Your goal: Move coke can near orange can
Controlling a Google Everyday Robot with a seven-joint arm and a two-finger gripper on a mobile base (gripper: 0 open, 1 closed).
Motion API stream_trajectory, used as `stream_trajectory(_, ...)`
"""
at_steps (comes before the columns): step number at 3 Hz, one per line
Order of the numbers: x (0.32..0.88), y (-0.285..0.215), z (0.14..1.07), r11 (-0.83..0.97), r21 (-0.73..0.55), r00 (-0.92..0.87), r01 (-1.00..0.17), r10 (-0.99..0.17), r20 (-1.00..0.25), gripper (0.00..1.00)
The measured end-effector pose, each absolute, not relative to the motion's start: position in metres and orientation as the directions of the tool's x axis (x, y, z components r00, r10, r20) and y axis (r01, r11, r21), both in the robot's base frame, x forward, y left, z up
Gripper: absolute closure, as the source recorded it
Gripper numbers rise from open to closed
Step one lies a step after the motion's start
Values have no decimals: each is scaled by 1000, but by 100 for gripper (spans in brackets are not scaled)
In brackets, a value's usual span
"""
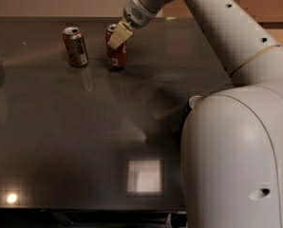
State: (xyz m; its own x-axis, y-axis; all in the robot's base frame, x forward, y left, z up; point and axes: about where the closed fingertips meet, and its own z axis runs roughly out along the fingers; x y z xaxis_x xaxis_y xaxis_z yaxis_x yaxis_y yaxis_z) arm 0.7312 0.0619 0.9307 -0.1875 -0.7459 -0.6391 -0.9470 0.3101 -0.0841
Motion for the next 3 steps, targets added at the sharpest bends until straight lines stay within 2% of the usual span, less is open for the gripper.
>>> stream_trajectory(3,735,118,926,367,-97,-232,-925,-749,-621,100)
